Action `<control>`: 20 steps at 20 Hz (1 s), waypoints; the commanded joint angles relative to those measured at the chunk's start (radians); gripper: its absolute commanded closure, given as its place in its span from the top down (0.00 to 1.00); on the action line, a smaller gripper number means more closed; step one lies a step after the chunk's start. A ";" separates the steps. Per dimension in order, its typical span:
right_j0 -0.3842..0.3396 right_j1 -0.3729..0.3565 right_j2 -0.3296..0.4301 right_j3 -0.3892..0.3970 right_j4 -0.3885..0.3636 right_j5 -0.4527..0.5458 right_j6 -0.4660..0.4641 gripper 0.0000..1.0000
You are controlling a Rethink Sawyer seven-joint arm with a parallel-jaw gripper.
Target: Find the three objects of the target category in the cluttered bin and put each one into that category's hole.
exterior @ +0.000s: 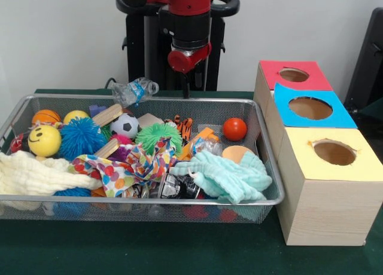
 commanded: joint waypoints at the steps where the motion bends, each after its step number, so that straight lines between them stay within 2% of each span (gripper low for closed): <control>1: -0.028 0.031 0.008 -0.131 0.012 0.046 0.022 1.00; 8: -0.036 0.037 0.005 -0.132 0.002 0.036 0.020 1.00; 20: -0.098 0.012 0.083 -0.153 0.125 0.168 -0.084 1.00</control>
